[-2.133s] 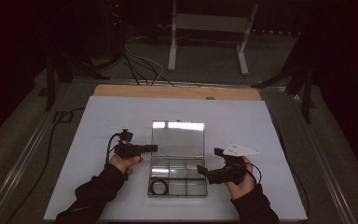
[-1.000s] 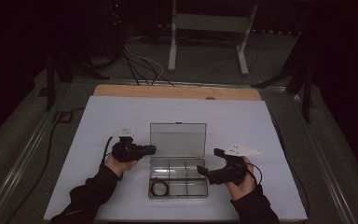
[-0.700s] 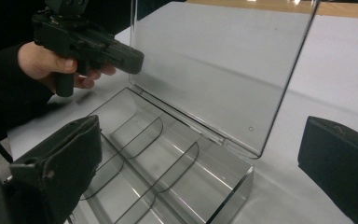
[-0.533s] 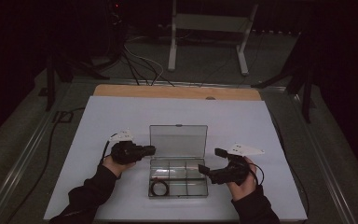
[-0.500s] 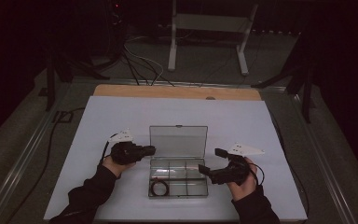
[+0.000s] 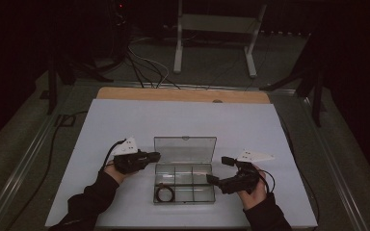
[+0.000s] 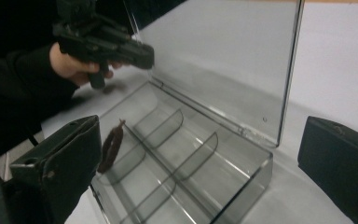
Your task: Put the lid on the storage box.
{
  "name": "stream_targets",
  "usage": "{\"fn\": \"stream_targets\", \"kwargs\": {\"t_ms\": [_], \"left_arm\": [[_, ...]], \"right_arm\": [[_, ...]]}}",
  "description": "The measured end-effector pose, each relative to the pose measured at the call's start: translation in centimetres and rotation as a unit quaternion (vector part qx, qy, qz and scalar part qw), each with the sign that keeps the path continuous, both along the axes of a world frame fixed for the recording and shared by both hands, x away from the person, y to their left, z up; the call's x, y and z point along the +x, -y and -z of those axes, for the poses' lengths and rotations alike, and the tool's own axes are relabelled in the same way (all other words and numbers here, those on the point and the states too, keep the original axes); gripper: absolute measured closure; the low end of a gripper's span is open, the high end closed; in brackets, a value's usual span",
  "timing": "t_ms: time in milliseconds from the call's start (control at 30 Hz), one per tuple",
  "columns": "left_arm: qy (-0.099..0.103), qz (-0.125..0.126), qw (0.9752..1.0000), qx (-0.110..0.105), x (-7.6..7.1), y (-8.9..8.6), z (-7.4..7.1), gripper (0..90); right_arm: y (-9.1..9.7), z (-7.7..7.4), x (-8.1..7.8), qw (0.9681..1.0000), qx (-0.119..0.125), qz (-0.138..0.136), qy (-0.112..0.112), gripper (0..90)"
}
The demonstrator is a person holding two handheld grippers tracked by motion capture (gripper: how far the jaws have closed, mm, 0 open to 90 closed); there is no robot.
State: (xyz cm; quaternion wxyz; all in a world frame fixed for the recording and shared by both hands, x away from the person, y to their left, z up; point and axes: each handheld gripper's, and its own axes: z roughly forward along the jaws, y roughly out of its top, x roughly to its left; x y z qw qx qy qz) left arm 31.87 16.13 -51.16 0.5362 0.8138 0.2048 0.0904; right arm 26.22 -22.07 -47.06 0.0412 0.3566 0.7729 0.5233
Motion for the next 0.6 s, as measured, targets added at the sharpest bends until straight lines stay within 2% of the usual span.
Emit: {"fn": "stream_targets", "kwargs": {"t_ms": [33,267,500,600], "left_arm": [[0.009,0.003,1.0,0.004,-0.07,0.0,0.0,84.9],[0.025,0.009,0.9996,0.008,-0.3,-0.03,0.05,85.1],[0.054,0.018,0.9982,0.02,-0.86,-0.04,0.06,85.3],[0.068,0.02,0.9972,0.027,-1.03,0.02,0.02,85.2]], "right_arm": [[0.01,0.15,-0.14,1.0,-0.004,-0.005,0.003,0.0],[0.17,0.33,-0.28,0.9999,0.005,-0.011,-0.008,0.0],[-0.17,0.53,-0.38,0.9997,0.003,-0.024,-0.007,0.0],[-0.35,0.62,-0.36,0.9993,0.008,-0.029,-0.025,0.0]]}}
